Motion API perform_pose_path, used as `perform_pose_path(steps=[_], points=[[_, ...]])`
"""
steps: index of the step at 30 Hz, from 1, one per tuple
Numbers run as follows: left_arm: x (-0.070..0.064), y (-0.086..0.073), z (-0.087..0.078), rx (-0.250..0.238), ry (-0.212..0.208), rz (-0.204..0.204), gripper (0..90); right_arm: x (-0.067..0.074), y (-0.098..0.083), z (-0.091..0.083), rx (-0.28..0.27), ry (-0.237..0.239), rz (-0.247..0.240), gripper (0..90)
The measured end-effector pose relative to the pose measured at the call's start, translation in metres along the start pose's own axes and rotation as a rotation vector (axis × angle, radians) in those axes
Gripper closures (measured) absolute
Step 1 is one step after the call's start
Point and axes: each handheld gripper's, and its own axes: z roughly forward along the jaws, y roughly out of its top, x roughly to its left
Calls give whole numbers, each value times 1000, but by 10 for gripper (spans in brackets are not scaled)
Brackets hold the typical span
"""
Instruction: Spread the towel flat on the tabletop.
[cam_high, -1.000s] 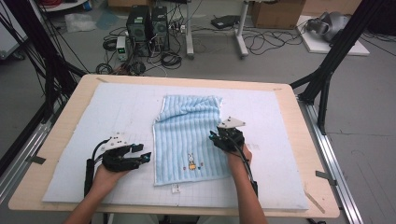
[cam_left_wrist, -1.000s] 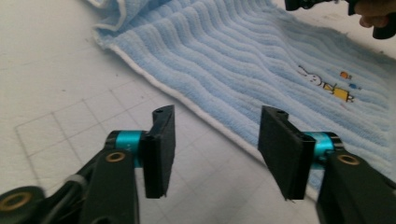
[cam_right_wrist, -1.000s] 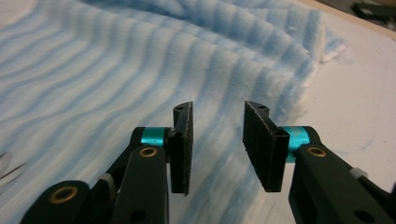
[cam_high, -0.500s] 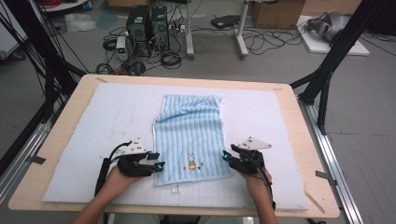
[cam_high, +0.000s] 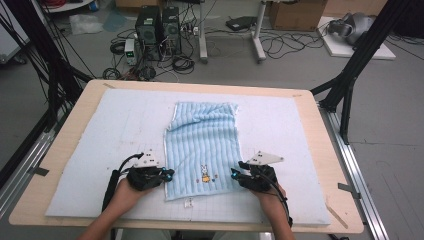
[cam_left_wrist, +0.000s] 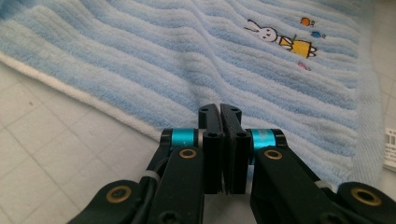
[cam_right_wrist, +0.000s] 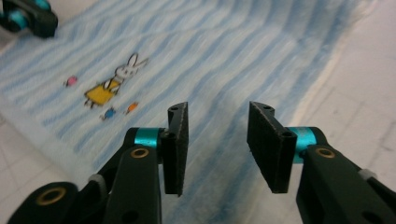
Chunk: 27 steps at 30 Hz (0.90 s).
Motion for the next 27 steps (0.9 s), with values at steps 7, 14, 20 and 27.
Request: perform_pose_path(steps=[7, 14, 20, 27], points=[[0, -4, -5, -2, -24, -12, 874, 0, -5, 2, 80, 87, 34, 821], [0, -12, -16, -5, -58, -24, 873, 9, -12, -9, 112, 177, 28, 853], [-8, -22, -26, 5, -76, -32, 873, 23, -19, -18, 132, 229, -3, 852], [-21, -34, -42, 22, -124, -8, 871, 44, -31, -34, 161, 289, -40, 864]])
